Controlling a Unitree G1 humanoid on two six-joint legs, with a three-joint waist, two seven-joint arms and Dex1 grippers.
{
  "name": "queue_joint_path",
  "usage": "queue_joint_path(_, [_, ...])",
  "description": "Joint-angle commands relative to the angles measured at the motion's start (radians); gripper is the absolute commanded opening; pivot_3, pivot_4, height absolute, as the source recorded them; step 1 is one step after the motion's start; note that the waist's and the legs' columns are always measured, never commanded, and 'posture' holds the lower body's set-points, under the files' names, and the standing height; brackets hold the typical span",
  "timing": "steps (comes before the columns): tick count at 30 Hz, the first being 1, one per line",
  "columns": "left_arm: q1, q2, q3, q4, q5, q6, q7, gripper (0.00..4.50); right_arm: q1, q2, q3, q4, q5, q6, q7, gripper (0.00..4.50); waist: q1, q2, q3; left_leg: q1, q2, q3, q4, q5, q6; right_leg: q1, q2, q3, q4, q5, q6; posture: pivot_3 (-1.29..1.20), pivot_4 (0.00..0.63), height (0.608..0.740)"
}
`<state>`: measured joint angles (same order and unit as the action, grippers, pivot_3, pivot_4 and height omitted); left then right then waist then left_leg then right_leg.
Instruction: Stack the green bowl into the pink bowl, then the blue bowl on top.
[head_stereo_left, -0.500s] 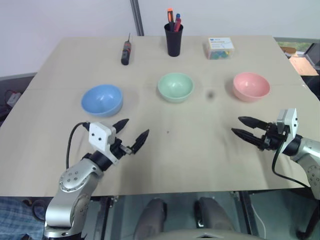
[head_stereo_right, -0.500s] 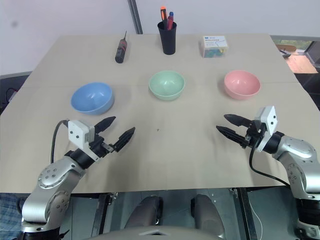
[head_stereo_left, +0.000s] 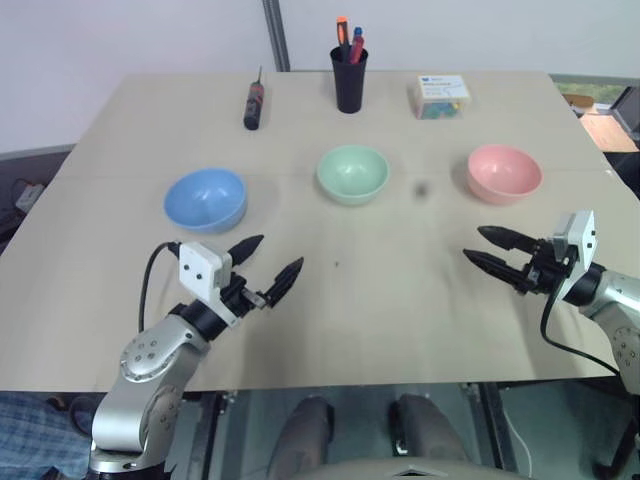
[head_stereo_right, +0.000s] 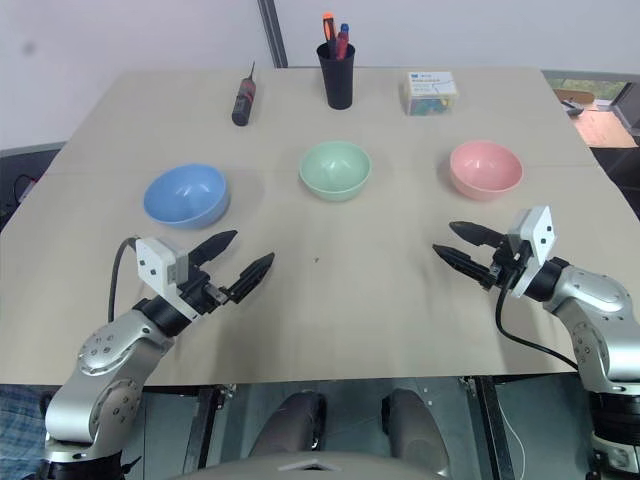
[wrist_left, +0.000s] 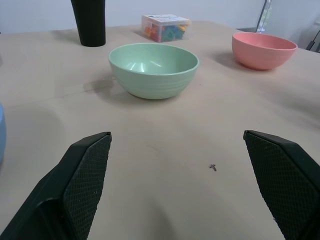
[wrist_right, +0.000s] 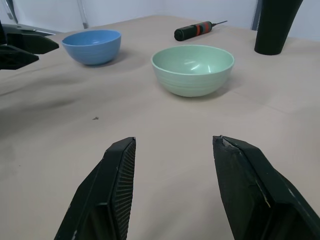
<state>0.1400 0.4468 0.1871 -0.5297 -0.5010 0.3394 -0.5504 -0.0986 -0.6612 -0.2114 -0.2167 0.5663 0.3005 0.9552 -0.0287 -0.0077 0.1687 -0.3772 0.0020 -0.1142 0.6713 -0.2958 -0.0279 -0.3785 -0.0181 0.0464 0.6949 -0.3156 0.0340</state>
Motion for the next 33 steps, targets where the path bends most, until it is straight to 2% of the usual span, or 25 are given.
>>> queue_joint_path(1, [-0.008, 0.002, 0.003, -0.044, -0.019, -0.015, -0.009, 4.50, -0.007, -0.001, -0.015, -0.016, 0.003, -0.020, 0.002, 2.56, 0.001, 0.000, 0.000, 0.000, 0.000, 0.000, 0.000, 0.000, 0.000, 0.000, 0.000, 0.000, 0.000, 0.000, 0.000, 0.00, 0.150, 0.739])
queue_joint_path(8, [-0.003, -0.002, 0.004, -0.048, -0.056, 0.004, -0.015, 4.50, -0.010, -0.014, -0.005, -0.012, 0.000, 0.027, -0.007, 2.56, 0.002, 0.000, 0.000, 0.000, 0.000, 0.000, 0.000, 0.000, 0.000, 0.000, 0.000, 0.000, 0.000, 0.000, 0.000, 0.00, 0.150, 0.739])
queue_joint_path(11, [-0.003, -0.004, 0.016, -0.044, -0.068, 0.006, -0.008, 4.50, -0.009, -0.022, -0.006, -0.018, 0.008, 0.051, -0.003, 3.32, 0.003, 0.000, 0.000, 0.000, 0.000, 0.000, 0.000, 0.000, 0.000, 0.000, 0.000, 0.000, 0.000, 0.000, 0.000, 0.00, 0.150, 0.739])
queue_joint_path(14, [-0.006, 0.000, 0.018, -0.042, -0.069, 0.007, -0.005, 4.50, -0.011, -0.023, -0.012, -0.021, 0.009, 0.059, -0.004, 4.31, 0.004, 0.000, 0.000, 0.000, 0.000, 0.000, 0.000, 0.000, 0.000, 0.000, 0.000, 0.000, 0.000, 0.000, 0.000, 0.00, 0.150, 0.739])
queue_joint_path(15, [-0.007, 0.001, 0.018, -0.042, -0.077, 0.009, -0.010, 4.50, -0.013, -0.021, -0.014, -0.021, 0.003, 0.053, -0.007, 4.43, 0.005, 0.000, 0.000, 0.000, 0.000, 0.000, 0.000, 0.000, 0.000, 0.000, 0.000, 0.000, 0.000, 0.000, 0.000, 0.00, 0.150, 0.739])
queue_joint_path(19, [-0.023, -0.006, 0.018, -0.047, -0.096, 0.002, -0.016, 4.50, -0.047, -0.013, -0.009, 0.006, -0.080, -0.025, -0.050, 4.43, 0.007, 0.000, 0.000, 0.000, 0.000, 0.000, 0.000, 0.000, 0.000, 0.000, 0.000, 0.000, 0.000, 0.000, 0.000, 0.00, 0.150, 0.739])
queue_joint_path(23, [-0.048, -0.021, 0.021, -0.070, -0.194, 0.012, -0.046, 4.50, -0.119, -0.042, 0.037, 0.073, -0.252, -0.117, -0.126, 4.43, 0.011, 0.000, 0.000, 0.000, 0.000, 0.001, 0.001, 0.000, 0.000, 0.000, 0.000, 0.001, 0.001, 0.000, 0.000, 0.00, 0.150, 0.739])
queue_joint_path(26, [-0.046, 0.002, 0.021, -0.097, -0.304, 0.043, -0.109, 4.50, -0.189, -0.052, 0.042, 0.129, -0.286, -0.125, -0.147, 4.43, 0.011, 0.000, 0.000, 0.000, 0.000, 0.001, 0.001, 0.002, -0.003, -0.001, 0.000, 0.001, 0.000, 0.000, 0.000, 0.00, 0.150, 0.739])
queue_joint_path(33, [-0.141, 0.007, -0.014, -0.067, -0.336, 0.039, -0.152, 4.50, -0.459, -0.082, 0.149, 0.419, -0.411, -0.170, -0.113, 4.43, 0.008, 0.001, 0.001, 0.001, 0.000, 0.002, 0.001, 0.002, -0.004, 0.000, 0.001, 0.002, 0.000, 0.000, 0.000, 0.00, 0.150, 0.739])
